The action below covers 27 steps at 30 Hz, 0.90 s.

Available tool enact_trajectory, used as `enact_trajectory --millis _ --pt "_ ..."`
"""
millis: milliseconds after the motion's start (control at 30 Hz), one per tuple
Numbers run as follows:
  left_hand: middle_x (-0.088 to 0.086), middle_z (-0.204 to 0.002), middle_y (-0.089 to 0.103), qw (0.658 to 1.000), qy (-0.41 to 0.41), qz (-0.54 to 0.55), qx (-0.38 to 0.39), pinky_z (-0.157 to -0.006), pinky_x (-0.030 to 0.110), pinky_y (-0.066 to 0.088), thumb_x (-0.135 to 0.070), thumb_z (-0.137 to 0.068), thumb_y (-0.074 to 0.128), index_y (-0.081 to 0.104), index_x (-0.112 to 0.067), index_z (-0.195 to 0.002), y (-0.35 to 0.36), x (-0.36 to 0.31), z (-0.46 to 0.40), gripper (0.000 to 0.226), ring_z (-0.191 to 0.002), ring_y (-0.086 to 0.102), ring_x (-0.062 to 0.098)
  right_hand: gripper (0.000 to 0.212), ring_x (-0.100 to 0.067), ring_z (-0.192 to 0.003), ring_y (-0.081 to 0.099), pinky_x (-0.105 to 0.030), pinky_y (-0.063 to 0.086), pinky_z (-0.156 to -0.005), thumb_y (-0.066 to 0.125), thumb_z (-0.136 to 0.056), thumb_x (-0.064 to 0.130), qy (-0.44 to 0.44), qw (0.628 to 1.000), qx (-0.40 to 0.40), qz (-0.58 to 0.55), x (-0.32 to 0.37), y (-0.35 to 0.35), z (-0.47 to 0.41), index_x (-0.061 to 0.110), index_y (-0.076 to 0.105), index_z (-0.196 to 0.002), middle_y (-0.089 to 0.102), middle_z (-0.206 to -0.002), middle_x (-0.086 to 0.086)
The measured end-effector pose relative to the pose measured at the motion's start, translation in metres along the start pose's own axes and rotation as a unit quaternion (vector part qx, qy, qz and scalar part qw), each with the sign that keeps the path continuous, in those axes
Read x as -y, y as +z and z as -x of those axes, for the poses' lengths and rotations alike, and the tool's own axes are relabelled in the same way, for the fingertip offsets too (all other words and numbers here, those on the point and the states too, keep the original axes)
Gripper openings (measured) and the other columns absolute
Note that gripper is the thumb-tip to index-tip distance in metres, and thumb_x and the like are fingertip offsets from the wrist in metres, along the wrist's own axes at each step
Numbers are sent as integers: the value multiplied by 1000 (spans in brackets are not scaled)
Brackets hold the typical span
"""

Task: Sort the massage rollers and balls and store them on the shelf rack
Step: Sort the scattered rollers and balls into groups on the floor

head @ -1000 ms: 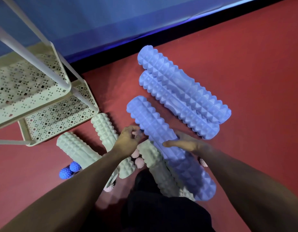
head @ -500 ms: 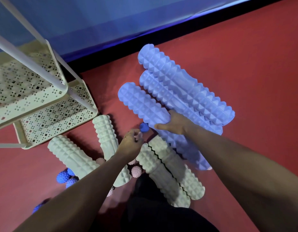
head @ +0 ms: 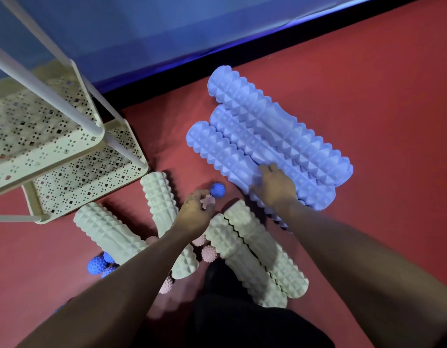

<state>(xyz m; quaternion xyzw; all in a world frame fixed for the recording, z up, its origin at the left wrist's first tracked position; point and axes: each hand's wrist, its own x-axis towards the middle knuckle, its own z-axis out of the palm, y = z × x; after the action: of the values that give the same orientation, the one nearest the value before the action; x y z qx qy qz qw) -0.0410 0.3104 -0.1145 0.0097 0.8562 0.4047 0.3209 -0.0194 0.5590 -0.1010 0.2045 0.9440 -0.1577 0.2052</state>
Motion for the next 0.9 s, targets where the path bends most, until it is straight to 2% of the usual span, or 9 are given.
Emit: enact_trajectory --millis 133,233,367,433,500,667,733,800,900 --pt "0 -123 57 1000 -11 14 2 -95 35 49 -57 -94 58 57 -33 -120 -9 -3 13 36 -100 63 15 55 -23 -122 53 -37 47 -88 65 -92 44 -28 994 -45 -93 -12 -1 29 22 50 -140 51 -137 0" --pt "4 -128 57 999 -36 26 1 -84 25 45 -38 -96 62 54 -29 -125 -20 0 27 31 -98 61 14 47 -17 -111 58 -33 47 -86 69 -88 49 -30 984 -23 -172 -16 8 61 29 57 -129 59 -124 5" --pt "4 -124 60 997 -73 15 -21 -84 29 44 -31 -95 63 55 -27 -129 -29 12 53 35 -99 61 17 45 -9 -96 58 -32 49 -84 70 -85 59 0 978 13 -209 -25 36 109 29 59 -117 60 -108 11" --pt "1 -127 58 995 -92 11 -32 -87 31 46 -33 -94 64 55 -27 -130 -31 21 67 38 -103 61 16 49 -8 -102 59 -32 49 -87 70 -83 62 25 976 20 -213 -27 50 130 31 60 -120 60 -114 13" --pt "-1 -132 53 993 -111 9 -33 -95 37 49 -36 -93 65 55 -26 -132 -31 30 78 40 -109 58 15 50 -8 -112 57 -27 43 -89 71 -82 55 34 975 32 -219 -23 63 145 32 59 -125 57 -122 13" --pt "8 -139 46 985 -154 32 -68 -102 43 47 -34 -91 70 51 -17 -137 -27 43 88 53 -115 55 24 49 -5 -121 51 -25 41 -102 71 -86 43 -1 969 31 -246 -2 77 156 26 59 -131 56 -128 13" --pt "12 -143 46 980 -183 19 -70 -106 42 45 -31 -89 72 47 -12 -141 -26 48 88 61 -126 51 30 52 -7 -123 47 -18 33 -99 73 -84 42 6 971 38 -237 7 81 156 25 61 -131 55 -128 14" --pt "14 -143 46 975 -209 21 -78 -104 40 45 -29 -86 73 45 -9 -141 -25 51 86 65 -127 51 29 47 -11 -124 46 -14 29 -95 73 -82 44 11 982 41 -185 14 87 154 26 67 -125 56 -128 14" --pt "13 -136 50 967 -237 13 -93 -103 44 47 -28 -84 73 43 -6 -138 -23 52 79 65 -124 51 30 51 -13 -131 42 -22 31 -107 58 -85 56 -51 992 104 -58 22 96 150 27 62 -127 51 -134 14"
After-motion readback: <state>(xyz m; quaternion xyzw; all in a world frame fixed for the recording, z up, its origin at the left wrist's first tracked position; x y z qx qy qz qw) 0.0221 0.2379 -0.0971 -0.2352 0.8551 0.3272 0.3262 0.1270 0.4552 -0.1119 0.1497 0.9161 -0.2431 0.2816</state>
